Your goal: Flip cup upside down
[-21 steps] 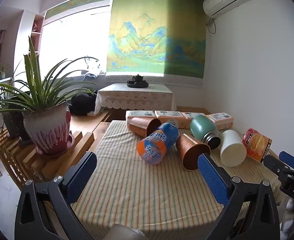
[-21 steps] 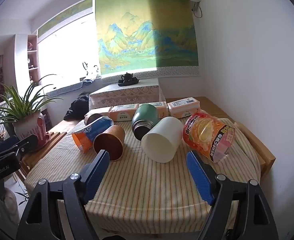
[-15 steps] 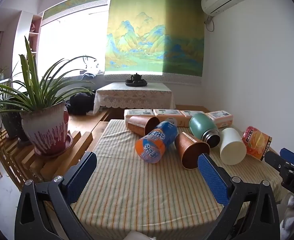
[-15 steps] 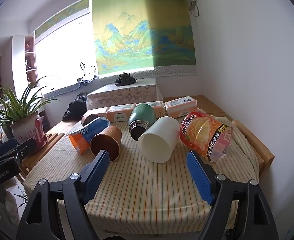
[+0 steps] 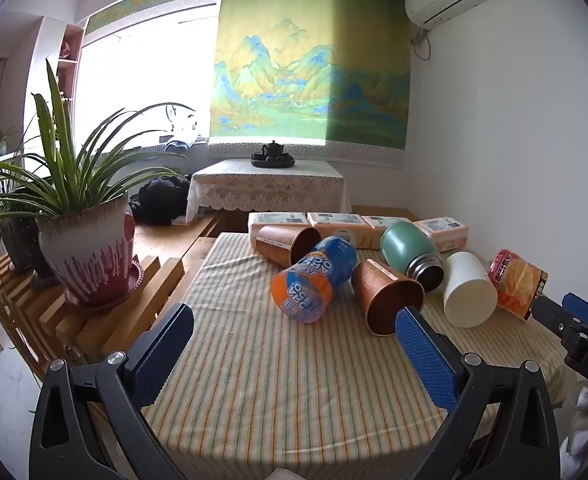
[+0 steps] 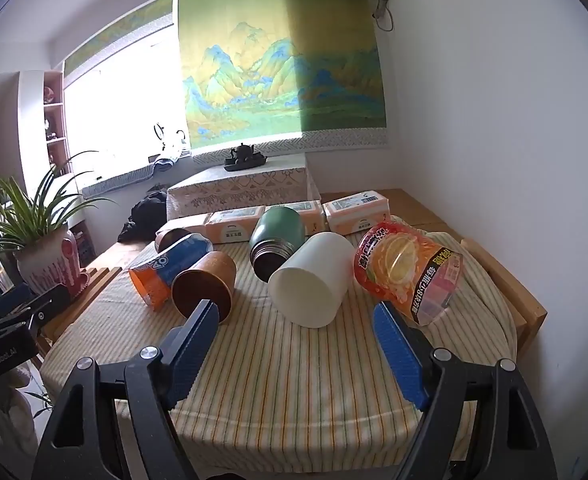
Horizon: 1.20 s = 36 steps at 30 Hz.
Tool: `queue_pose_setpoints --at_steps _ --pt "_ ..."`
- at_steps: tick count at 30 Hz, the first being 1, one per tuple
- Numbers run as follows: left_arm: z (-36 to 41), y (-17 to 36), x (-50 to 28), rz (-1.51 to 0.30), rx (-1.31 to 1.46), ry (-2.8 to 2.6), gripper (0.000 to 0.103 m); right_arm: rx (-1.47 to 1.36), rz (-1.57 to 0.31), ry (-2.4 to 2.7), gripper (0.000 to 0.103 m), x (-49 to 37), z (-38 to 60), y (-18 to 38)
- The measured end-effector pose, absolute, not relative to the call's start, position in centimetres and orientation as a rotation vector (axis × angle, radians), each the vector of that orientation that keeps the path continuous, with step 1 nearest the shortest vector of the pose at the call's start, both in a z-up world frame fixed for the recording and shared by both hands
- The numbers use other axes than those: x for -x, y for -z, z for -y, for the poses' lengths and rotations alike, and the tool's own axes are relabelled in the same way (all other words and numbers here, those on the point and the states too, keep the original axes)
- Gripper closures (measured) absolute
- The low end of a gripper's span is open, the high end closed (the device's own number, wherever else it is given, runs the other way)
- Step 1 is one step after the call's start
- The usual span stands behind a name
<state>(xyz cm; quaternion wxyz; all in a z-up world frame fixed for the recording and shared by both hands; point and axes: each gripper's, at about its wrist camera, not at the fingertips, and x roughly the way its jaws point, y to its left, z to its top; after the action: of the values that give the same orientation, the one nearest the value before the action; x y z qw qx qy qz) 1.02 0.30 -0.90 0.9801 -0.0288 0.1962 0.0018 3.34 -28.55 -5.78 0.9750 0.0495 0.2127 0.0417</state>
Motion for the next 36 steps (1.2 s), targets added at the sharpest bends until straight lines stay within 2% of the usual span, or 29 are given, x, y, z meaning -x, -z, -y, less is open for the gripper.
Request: queue_pose_setpoints --at_steps 18,36 --pt "-0.3 0.8 -1.0 -0.389 0.063 -0.011 0.001 -0.047 -0.342 -0.023 0.027 -2.4 27.5 4.6" --pt "-0.4 1.1 -1.2 -0.397 0.064 -0.009 0.001 -0.045 -0.353 -0.027 0.027 -2.5 27.5 4.7"
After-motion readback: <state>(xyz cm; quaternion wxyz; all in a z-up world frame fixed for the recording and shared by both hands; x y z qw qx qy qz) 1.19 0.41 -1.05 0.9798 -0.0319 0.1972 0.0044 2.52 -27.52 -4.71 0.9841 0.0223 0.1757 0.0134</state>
